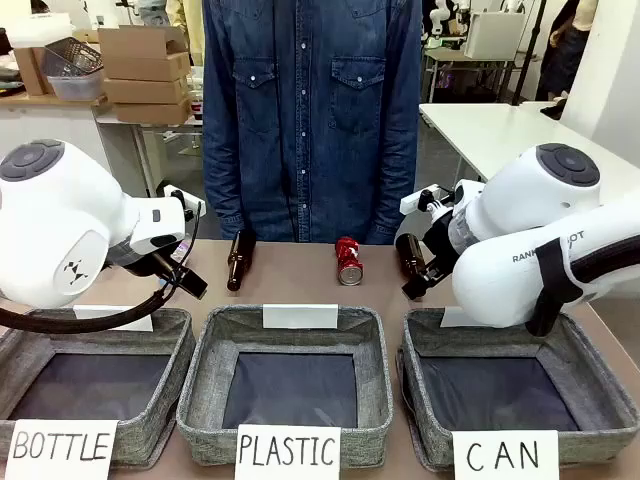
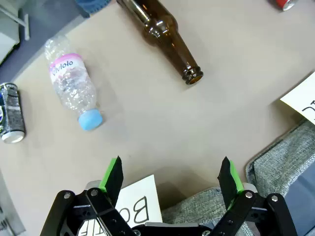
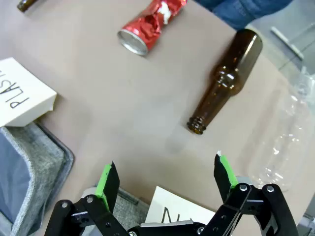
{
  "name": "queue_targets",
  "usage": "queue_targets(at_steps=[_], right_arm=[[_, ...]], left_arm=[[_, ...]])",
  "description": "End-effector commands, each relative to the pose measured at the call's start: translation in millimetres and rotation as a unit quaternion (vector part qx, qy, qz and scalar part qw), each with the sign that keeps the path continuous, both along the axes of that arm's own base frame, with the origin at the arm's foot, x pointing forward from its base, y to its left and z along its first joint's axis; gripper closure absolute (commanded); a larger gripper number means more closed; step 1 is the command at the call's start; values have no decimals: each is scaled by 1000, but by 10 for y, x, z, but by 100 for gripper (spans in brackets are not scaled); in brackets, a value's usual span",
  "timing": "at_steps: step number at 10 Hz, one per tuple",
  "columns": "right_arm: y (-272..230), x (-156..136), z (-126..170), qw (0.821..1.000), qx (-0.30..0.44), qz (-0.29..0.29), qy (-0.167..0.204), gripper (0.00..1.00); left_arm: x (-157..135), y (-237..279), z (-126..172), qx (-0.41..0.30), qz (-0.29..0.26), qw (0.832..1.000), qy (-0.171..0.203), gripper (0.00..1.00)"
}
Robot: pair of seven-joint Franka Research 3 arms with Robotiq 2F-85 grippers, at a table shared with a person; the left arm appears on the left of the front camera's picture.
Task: Sort the can waste into the basket.
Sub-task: Pick up the can waste from the table and place it in the right Fabric basket.
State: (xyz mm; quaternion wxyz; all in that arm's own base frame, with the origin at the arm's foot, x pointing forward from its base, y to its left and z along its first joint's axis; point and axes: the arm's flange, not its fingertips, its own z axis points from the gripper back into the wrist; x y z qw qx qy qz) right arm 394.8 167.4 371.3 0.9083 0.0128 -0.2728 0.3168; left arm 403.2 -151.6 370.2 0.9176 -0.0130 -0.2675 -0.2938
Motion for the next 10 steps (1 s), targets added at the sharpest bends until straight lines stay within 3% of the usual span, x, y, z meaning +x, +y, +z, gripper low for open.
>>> queue_targets(at_steps=[1, 10], right_arm=[[0, 0, 0, 1000, 0, 0, 0, 0], [1, 0, 0, 1000, 0, 0, 0, 0]], left_arm=[[0, 0, 1, 0, 0, 1000, 0, 0], [0, 0, 1, 0, 0, 1000, 0, 0]])
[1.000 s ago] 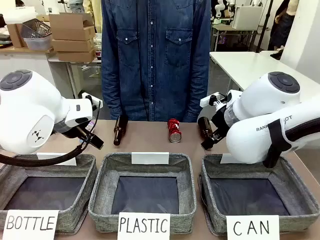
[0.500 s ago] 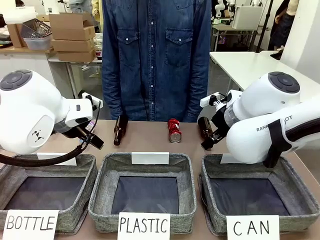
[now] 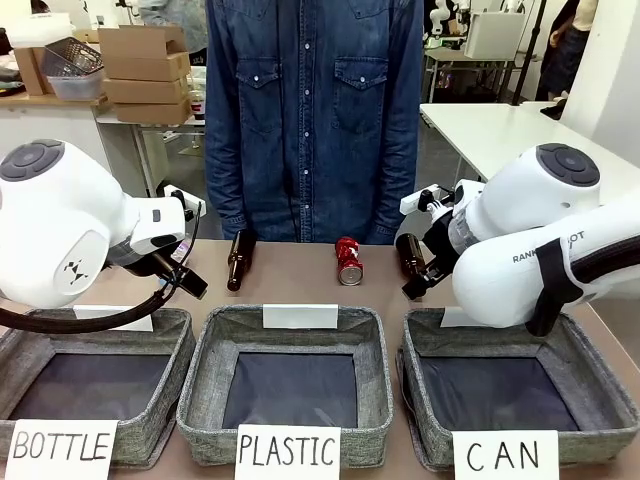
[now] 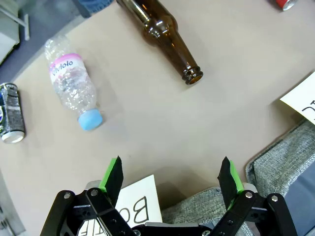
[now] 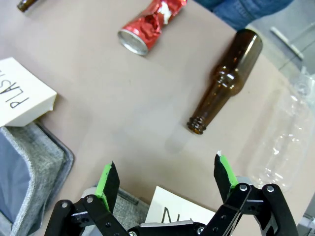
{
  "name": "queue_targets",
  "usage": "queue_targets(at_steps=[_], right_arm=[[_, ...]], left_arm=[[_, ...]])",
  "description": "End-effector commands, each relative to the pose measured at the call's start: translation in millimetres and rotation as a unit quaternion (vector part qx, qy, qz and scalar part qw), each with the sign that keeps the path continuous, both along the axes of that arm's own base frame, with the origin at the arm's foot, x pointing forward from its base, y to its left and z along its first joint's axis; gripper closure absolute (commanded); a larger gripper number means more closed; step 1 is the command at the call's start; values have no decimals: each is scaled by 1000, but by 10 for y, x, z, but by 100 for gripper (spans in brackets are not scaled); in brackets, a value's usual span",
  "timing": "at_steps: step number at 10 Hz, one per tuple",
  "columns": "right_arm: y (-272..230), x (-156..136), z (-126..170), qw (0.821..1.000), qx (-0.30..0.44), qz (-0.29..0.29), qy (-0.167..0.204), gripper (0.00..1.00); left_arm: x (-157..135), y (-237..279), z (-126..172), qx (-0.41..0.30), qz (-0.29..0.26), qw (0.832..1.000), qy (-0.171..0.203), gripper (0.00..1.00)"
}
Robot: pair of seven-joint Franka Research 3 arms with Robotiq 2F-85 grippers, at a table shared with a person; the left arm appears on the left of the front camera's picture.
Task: Sort the can waste into the basket.
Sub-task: Pick up the can waste from the table and place it in the right Fabric basket.
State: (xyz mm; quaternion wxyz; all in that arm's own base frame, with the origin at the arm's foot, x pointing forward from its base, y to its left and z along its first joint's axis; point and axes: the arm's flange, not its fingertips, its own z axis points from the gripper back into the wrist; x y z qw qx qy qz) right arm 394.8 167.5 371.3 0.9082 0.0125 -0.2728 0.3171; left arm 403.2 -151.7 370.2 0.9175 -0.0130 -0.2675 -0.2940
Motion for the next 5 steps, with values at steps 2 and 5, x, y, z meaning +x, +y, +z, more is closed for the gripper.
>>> queue_targets(at_steps=[2, 5], right_arm=[[0, 0, 0, 1000, 0, 0, 0, 0], [-15, -160, 305, 999, -2, 13, 37, 0]], left_arm=[[0, 1, 1, 0, 0, 1000, 0, 0], [-65, 41, 326, 1, -11, 999, 43, 0]])
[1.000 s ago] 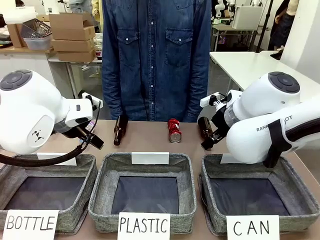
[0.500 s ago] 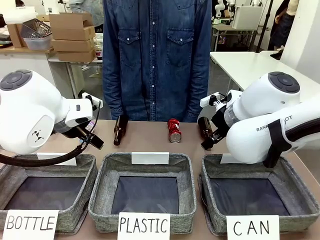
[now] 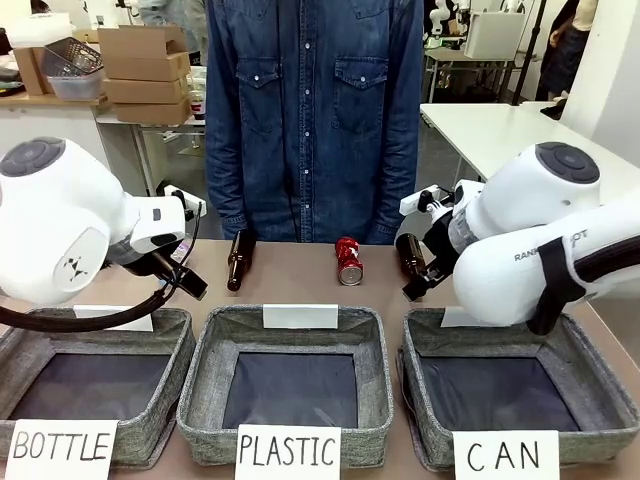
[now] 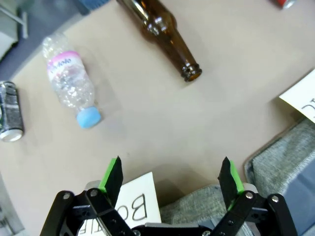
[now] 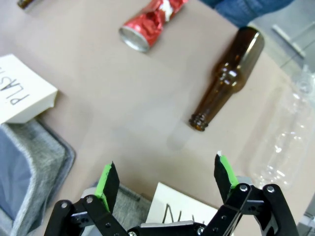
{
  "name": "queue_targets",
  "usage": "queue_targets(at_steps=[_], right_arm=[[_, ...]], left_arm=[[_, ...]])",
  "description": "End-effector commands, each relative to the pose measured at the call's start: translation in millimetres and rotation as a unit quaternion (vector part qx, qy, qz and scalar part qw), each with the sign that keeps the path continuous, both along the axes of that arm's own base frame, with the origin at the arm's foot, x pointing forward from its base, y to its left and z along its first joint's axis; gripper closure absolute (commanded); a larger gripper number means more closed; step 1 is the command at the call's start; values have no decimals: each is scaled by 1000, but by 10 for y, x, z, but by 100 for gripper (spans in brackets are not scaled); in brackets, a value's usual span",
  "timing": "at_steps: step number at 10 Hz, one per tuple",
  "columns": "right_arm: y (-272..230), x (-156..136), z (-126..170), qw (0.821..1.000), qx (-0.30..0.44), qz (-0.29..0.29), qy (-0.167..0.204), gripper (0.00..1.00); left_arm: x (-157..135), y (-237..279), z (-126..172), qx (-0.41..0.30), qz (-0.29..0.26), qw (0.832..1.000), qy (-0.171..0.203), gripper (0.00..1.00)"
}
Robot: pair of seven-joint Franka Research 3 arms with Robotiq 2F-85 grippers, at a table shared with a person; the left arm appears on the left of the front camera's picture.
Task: Sort the can waste into the basket.
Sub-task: Pick up the can waste from the table and place it in the right Fabric basket.
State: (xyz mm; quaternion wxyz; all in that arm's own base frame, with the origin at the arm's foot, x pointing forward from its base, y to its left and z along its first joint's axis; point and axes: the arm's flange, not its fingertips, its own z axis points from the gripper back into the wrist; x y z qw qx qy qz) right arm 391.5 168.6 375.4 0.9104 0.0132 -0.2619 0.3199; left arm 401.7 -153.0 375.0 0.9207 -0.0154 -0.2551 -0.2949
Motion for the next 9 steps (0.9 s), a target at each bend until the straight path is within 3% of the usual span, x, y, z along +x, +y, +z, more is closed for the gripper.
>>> queue_targets(at_steps=[1, 2, 3, 5, 6, 7, 8, 9], right_arm=[[-101, -396, 706, 999, 34, 30, 28, 0], [-254, -718, 1137, 997, 66, 51, 9, 0], [-456, -1045, 1504, 994, 97, 45, -26, 0], [-760, -1481, 1752, 992, 77, 8, -102, 0], [-201, -793, 1645, 995, 92, 35, -34, 0], [-201, -793, 1645, 995, 92, 35, -34, 0], [-512, -1193, 2119, 991, 103, 27, -76, 0], [-588, -1087, 2031, 980, 194, 41, -14, 0]], left_arm=[[-267, 117, 768, -14, -16, 998, 51, 0], [-578, 204, 1249, -34, -36, 999, 23, 0], [-901, 347, 1613, -41, -43, 998, -35, 0], [-1337, 520, 1792, -59, -65, 993, -83, 0], [-827, 197, 1664, -41, -36, 998, -33, 0], [-827, 197, 1664, -41, -36, 998, -33, 0], [-1209, 378, 2088, -54, -47, 995, -71, 0], [-1157, 522, 2046, -158, -103, 982, 20, 0]])
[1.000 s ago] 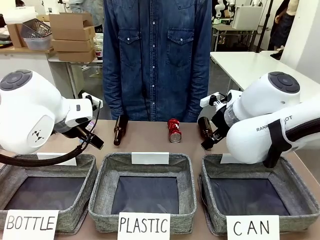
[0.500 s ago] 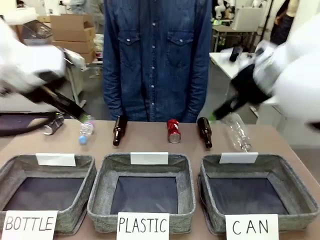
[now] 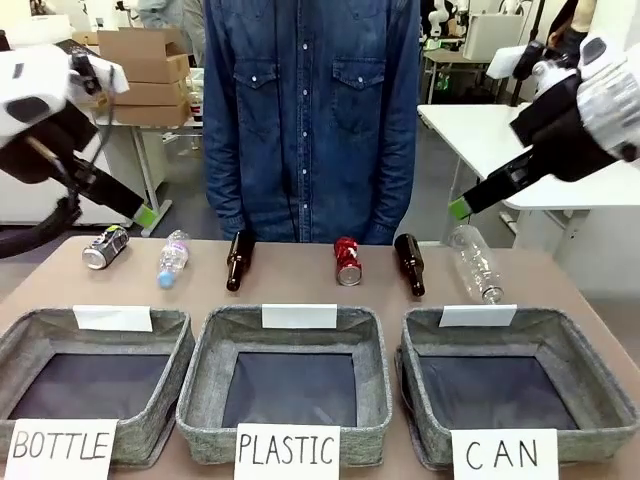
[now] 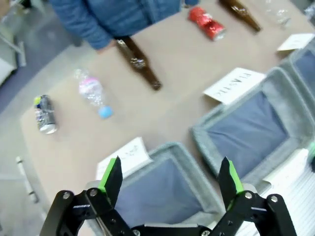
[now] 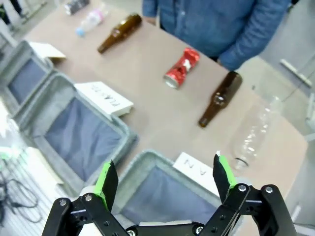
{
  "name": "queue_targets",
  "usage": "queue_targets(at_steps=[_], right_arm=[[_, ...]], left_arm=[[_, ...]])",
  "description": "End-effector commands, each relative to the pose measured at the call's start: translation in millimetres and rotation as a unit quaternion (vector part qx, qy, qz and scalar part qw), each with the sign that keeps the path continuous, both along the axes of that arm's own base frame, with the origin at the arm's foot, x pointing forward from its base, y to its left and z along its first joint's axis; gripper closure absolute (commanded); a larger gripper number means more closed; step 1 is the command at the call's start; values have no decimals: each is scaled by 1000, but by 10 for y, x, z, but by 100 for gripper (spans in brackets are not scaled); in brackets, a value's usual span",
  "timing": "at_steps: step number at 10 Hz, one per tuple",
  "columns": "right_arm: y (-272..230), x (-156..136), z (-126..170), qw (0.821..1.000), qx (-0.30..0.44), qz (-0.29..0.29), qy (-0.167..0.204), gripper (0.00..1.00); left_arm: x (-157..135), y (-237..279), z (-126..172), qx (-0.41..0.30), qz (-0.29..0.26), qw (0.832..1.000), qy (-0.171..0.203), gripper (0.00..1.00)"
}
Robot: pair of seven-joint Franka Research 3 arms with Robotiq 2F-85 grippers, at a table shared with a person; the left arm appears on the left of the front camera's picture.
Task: Sort the can waste into the basket.
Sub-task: Pick up the can waste from the table and place it in the right Fabric basket.
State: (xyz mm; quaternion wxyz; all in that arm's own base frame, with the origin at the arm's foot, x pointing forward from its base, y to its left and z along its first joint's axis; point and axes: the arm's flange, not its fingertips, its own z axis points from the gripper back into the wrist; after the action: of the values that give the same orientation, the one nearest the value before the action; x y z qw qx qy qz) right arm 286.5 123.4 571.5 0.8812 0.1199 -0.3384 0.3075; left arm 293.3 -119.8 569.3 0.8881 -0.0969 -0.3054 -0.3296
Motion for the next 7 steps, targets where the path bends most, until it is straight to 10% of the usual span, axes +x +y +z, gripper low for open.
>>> queue_targets(at_steps=[1, 3, 5, 7], right_arm=[[-419, -7, 59, 973, 210, 23, 90, 0], [-1099, 41, 52, 863, 422, -99, 258, 0], [-1560, 42, 11, 802, 502, -158, 283, 0], [-1804, 14, -7, 783, 542, -174, 251, 0]], left_arm=[[-79, 571, 133, -175, -79, 976, 106, 0], [-42, 1421, -31, -401, -75, 895, 180, 0], [123, 1708, -347, -557, -54, 808, 183, 0], [231, 1724, -547, -608, -48, 770, 189, 0]])
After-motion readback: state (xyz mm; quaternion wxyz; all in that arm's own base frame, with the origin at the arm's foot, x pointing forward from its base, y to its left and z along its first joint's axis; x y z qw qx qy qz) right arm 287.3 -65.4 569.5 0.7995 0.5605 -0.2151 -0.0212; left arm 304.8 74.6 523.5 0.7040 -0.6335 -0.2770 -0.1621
